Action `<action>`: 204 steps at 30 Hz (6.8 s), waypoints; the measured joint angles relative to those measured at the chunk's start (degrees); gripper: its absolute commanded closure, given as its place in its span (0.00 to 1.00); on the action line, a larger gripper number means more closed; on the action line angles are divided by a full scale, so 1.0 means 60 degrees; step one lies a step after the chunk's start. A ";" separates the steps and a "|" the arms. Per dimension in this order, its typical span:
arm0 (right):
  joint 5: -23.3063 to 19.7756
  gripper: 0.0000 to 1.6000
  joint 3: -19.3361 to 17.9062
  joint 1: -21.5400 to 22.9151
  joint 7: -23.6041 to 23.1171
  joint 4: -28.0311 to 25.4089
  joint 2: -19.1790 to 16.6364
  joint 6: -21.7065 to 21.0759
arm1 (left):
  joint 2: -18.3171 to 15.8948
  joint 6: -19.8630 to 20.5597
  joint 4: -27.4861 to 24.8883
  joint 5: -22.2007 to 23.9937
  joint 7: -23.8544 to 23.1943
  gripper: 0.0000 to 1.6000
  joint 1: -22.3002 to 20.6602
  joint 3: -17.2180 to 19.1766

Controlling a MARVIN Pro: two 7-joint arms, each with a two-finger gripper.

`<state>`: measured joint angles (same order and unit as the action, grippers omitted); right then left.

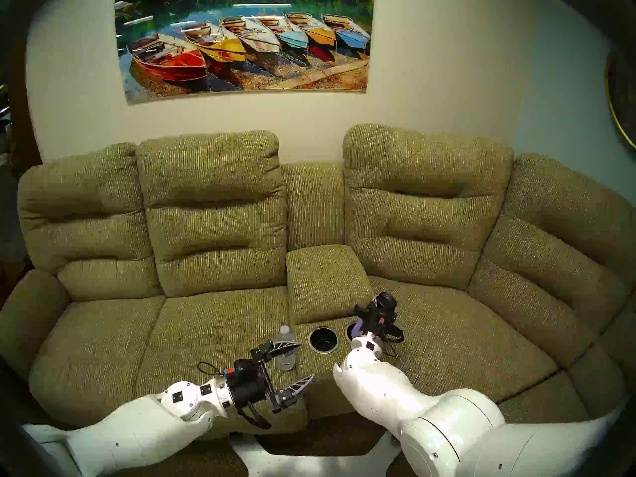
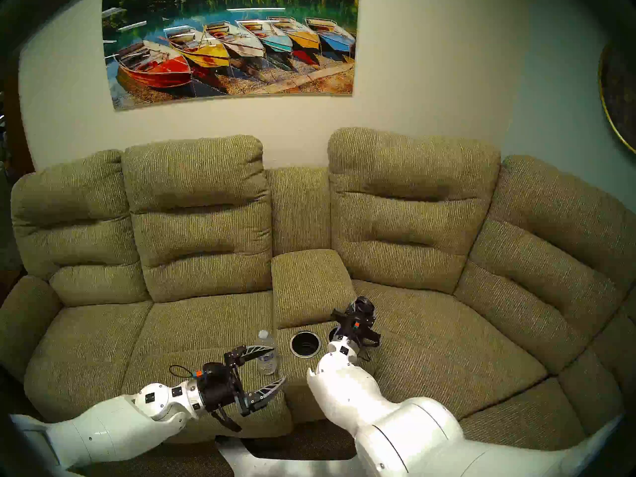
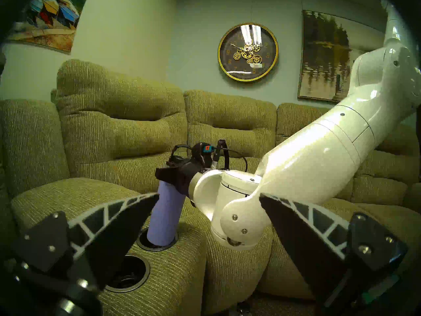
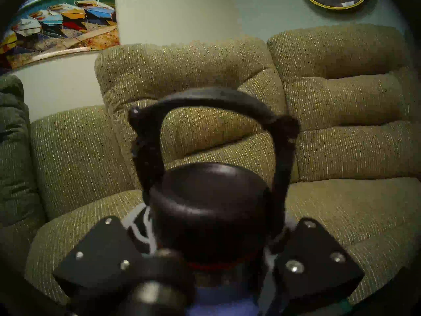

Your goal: Put bottles into cup holders

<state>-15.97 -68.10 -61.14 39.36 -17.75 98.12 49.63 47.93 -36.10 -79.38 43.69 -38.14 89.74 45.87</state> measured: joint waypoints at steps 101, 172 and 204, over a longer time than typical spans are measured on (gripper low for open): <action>0.1957 0.00 -0.0200 -0.2905 0.1277 -0.3672 -0.2438 0.0844 | 0.0578 0.0853 0.3866 0.0909 -0.0977 0.00 -0.1006 0.1200; 0.2084 0.00 -0.0176 -0.2886 0.1375 -0.3693 -0.2433 0.0849 | 0.5329 0.3771 1.1514 0.0070 -0.1481 0.53 -0.5413 0.0422; 0.2103 0.00 -0.0174 -0.2887 0.1414 -0.3707 -0.2430 0.0851 | 0.5604 0.2446 1.0759 -0.0157 -0.3834 1.00 -0.6261 0.0515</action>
<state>-3.35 -69.15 -78.46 47.84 -39.99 83.54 54.73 81.55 -21.42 -14.82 42.75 -61.14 52.17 48.96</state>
